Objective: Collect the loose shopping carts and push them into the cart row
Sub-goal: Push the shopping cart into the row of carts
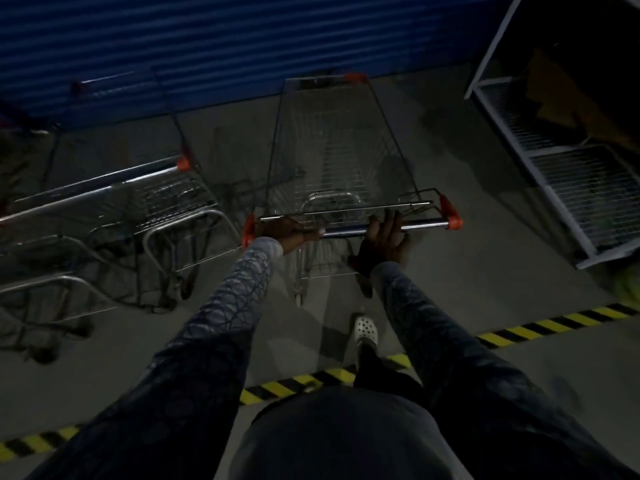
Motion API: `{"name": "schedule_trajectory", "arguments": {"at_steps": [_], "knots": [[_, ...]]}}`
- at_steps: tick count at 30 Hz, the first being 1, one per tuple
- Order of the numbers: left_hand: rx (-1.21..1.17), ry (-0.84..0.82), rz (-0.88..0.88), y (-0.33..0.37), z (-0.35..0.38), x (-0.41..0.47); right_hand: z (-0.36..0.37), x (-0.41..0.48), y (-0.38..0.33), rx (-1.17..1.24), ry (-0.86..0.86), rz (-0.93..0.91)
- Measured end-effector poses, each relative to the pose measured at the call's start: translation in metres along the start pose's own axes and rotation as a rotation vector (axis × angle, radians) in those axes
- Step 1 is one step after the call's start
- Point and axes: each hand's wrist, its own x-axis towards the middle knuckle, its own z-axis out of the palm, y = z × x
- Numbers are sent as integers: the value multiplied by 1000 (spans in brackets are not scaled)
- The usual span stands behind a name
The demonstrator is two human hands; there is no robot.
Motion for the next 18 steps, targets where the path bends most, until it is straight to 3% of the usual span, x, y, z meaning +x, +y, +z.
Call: {"name": "schedule_trajectory", "arguments": {"at_steps": [4,9,14,18], "knots": [[-145,23,-60,-2,-13,73,-29,73,0,-35,-38,-90],[-31,111,-99,-4,-32,126,-60,144,-15,-74,-65,-179],[-74,266,-112,-30,-32,175,-79,192,-31,-98,-30,-264],[-37,293,-137,-43,-47,195,-92,221,-44,-86,-9,-312]]}}
